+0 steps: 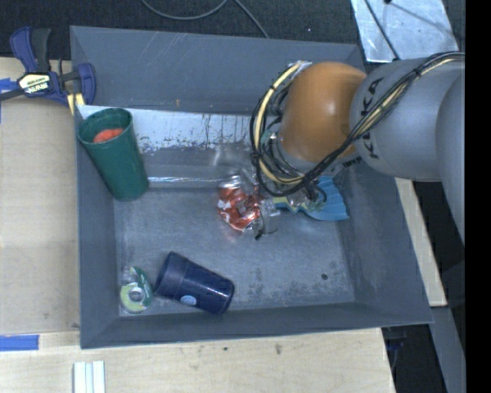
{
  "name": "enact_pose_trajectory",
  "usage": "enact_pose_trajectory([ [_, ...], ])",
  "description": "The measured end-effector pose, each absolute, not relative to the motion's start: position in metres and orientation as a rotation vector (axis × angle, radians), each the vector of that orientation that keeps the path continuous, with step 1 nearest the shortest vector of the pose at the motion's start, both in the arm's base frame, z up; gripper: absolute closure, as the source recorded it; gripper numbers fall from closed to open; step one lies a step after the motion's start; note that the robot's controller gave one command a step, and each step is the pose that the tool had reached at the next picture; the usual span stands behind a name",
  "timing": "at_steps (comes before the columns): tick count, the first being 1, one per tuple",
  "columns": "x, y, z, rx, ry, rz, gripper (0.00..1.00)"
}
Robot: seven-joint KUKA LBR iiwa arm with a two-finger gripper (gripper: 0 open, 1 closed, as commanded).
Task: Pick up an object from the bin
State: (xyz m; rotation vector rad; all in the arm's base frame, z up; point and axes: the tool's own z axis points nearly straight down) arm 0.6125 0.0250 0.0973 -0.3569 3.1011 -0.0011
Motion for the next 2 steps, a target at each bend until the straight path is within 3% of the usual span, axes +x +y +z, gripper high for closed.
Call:
enact_pose_trajectory([
  [1, 0.607, 0.025, 0.131, -0.370, 3.111, 0.002, 1.00],
  [2, 0.618, 0.025, 0.150, -0.348, 3.090, -0.001, 1.00],
])
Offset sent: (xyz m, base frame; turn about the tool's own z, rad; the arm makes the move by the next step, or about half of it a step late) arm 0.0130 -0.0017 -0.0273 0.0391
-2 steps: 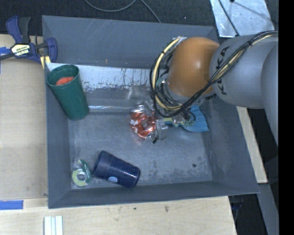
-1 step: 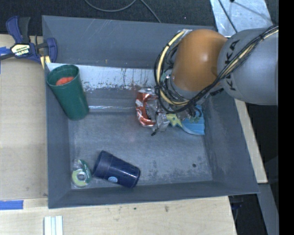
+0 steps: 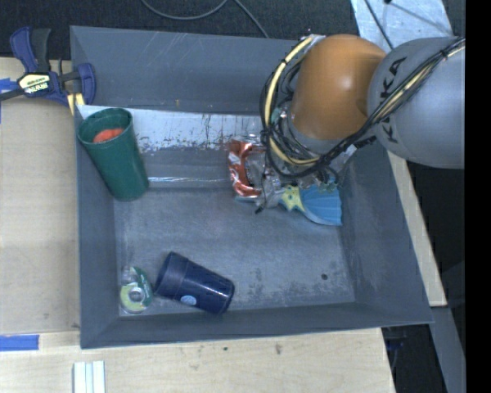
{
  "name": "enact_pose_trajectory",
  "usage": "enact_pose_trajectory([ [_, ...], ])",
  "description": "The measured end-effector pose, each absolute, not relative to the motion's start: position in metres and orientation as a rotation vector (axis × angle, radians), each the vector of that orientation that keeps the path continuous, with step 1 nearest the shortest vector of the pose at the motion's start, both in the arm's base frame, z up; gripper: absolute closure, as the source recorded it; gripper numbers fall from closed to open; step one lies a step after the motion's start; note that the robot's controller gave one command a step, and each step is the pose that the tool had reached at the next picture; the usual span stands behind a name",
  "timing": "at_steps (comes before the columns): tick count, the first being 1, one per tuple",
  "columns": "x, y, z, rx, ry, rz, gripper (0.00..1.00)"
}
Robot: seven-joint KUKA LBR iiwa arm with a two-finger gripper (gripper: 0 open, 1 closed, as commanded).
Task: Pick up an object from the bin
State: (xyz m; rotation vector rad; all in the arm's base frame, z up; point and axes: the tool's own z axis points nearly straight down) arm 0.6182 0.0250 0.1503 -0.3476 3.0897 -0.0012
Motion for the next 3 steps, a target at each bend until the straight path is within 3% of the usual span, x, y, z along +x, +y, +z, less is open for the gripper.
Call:
enact_pose_trajectory([
  [1, 0.6082, 0.0195, 0.1561, -0.339, 3.122, 0.003, 1.00],
  [2, 0.6119, 0.0268, 0.1506, -0.358, 3.080, -0.003, 1.00],
  [3, 0.6041, 0.0264, 0.1509, -0.375, 3.117, 0.004, 1.00],
])
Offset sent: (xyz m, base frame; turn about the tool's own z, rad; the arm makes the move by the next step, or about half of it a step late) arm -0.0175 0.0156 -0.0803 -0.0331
